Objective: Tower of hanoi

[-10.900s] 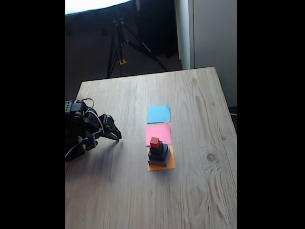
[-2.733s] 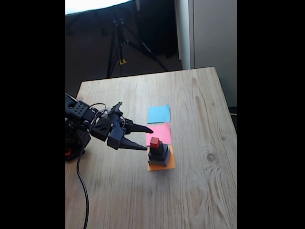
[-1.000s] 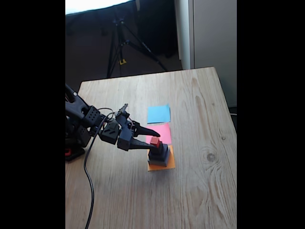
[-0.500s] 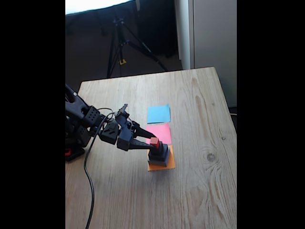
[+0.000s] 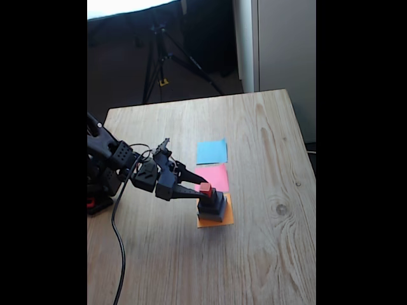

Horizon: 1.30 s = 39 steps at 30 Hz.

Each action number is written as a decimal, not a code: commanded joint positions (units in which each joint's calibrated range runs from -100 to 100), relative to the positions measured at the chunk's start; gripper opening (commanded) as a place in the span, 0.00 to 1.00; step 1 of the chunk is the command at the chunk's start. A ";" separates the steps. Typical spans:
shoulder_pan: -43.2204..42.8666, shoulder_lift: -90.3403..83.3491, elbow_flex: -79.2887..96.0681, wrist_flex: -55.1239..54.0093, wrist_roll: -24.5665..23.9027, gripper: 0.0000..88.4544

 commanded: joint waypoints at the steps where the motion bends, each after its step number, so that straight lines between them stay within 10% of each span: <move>1: -0.99 -5.57 -4.35 7.40 -3.04 0.01; 11: -2.99 -15.64 -28.08 44.95 -13.24 0.01; 28: -12.27 -17.38 -85.17 114.24 -6.89 0.01; 39: -17.95 -17.91 -90.90 123.46 -7.22 0.01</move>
